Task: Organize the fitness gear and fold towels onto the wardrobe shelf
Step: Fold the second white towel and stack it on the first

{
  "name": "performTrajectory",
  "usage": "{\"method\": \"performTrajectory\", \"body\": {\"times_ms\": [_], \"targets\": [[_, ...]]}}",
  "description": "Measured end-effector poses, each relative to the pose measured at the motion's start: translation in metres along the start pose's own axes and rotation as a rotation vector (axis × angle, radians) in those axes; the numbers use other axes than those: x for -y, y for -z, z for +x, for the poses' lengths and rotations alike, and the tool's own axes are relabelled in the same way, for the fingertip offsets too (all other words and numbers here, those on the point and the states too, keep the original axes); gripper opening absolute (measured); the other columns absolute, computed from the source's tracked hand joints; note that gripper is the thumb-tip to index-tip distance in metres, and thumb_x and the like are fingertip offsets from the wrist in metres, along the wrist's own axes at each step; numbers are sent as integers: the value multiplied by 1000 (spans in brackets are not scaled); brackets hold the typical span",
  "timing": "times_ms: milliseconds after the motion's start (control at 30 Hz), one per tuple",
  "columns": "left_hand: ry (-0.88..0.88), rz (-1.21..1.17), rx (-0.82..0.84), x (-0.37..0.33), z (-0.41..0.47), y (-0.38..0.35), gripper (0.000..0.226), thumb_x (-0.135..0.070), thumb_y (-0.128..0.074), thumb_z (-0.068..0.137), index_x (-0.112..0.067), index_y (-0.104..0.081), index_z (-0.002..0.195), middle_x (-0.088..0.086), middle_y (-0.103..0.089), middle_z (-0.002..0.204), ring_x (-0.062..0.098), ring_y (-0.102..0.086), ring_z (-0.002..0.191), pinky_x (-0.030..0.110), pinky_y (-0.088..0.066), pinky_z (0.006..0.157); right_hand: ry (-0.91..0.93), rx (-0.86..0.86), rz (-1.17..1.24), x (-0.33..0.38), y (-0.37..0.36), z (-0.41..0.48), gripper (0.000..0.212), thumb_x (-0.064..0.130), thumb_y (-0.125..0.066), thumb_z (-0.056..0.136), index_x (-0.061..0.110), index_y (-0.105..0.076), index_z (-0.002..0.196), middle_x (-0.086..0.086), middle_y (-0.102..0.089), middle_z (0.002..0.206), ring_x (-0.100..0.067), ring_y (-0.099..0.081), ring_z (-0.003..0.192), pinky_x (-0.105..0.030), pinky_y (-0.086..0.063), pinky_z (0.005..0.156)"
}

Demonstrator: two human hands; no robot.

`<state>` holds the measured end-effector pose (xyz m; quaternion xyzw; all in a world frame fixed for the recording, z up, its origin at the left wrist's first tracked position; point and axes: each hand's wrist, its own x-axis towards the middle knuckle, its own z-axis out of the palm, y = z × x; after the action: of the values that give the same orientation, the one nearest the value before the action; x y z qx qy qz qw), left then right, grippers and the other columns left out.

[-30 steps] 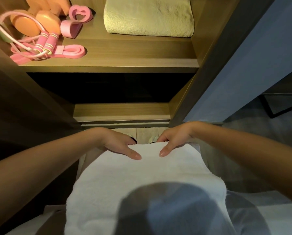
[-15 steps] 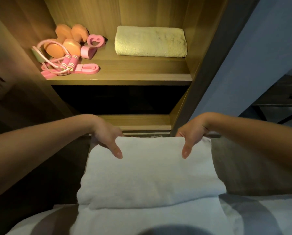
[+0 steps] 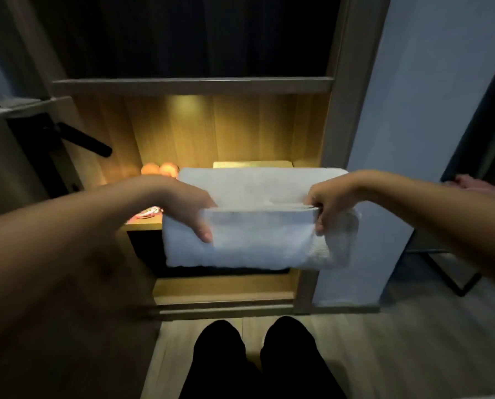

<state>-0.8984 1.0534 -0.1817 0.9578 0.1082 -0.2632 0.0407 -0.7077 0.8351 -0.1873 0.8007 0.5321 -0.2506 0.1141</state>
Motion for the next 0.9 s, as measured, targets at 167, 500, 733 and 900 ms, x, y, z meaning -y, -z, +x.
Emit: {"method": "performTrajectory", "body": {"times_ms": [167, 500, 733, 900], "targets": [[73, 90, -291, 6, -16, 43, 32, -44, -77, 78, -27, -59, 97, -6, -63, 91, 8, -56, 76, 19, -42, 57, -8, -187, 180, -2, 33, -22, 11, 15, -77, 81, 23, -72, 85, 1, -72, 90, -18, -68, 87, -35, -56, 83], [202, 247, -885, 24, -23, 57, 37, -40, -72, 83, -19, -46, 98, 6, -58, 88, 29, -58, 80, 32, -42, 59, -34, -946, -259, 1, 61, -15, 14, 10, -59, 90, 21, -61, 98, -8, -62, 95, -30, -59, 89, -31, -40, 65], [115, 50, -561, 38, -27, 37, 20, -28, -73, 83, -17, -61, 96, 1, -60, 88, 17, -54, 77, 26, -42, 58, 39, -554, 143, -14, 34, -16, 61, 9, -70, 86, 24, -44, 138, 2, -54, 116, -18, -58, 102, -30, -52, 87], [139, -559, -555, 55, -48, 9, 18, -21, -75, 81, -12, -65, 92, 8, -65, 92, 22, -64, 84, 31, -53, 69, 23, -540, 563, -41, 7, -21, 4, 18, -74, 82, 19, -72, 85, 6, -68, 76, -8, -65, 73, -15, -48, 58]]}}
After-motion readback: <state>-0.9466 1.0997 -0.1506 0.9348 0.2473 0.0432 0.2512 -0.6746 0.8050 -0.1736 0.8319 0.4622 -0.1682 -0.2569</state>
